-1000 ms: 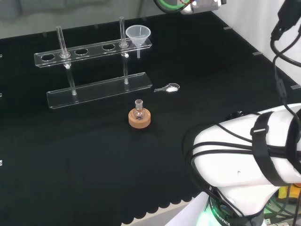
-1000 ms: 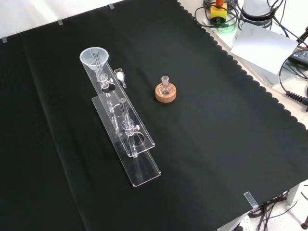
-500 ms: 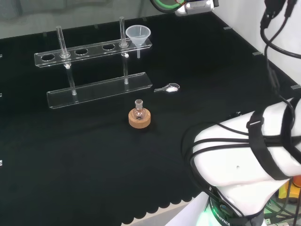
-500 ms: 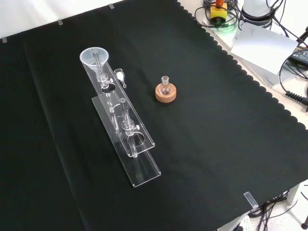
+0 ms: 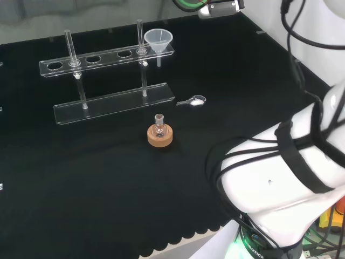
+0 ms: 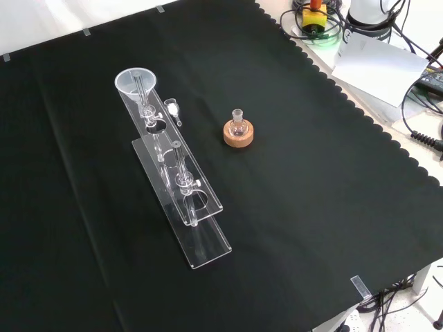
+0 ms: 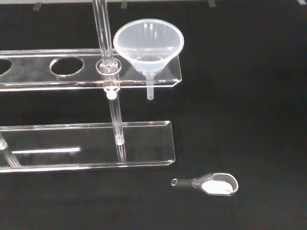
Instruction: Pick up the funnel from the transparent funnel stand.
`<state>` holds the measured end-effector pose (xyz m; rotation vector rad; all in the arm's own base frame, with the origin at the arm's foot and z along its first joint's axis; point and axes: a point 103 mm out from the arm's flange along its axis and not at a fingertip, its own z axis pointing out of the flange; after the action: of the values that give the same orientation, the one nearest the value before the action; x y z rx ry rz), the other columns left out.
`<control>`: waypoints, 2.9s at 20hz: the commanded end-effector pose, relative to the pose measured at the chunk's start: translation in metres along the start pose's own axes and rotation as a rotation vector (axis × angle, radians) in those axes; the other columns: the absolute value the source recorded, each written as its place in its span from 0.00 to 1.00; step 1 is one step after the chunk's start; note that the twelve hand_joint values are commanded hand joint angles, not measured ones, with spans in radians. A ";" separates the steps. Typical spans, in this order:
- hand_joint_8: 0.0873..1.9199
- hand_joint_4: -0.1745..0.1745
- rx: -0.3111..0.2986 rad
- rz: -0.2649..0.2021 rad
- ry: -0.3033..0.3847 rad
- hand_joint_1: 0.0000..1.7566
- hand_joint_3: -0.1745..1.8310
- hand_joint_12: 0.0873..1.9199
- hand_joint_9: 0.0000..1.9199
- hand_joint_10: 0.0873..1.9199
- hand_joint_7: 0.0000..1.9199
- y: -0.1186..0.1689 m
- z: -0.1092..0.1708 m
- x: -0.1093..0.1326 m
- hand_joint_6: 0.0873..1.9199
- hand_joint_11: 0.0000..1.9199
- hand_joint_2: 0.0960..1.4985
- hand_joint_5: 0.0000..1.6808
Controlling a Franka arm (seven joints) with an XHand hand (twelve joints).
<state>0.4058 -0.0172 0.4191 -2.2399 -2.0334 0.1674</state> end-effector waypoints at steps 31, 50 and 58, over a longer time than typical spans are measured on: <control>0.24 0.40 0.347 -0.165 -0.087 0.32 0.19 0.79 0.08 0.37 0.00 0.184 0.099 -0.009 0.00 0.04 0.49 0.04; 0.13 0.35 0.397 -0.186 -0.216 0.44 0.33 0.78 0.03 0.40 0.00 0.196 0.110 0.005 0.00 0.08 0.37 0.00; 0.13 0.35 0.411 -0.192 -0.229 0.46 0.34 0.78 0.05 0.41 0.00 0.199 0.114 0.004 0.00 0.11 0.36 0.01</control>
<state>0.5840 -0.0313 0.2765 -1.8445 -2.0669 0.7660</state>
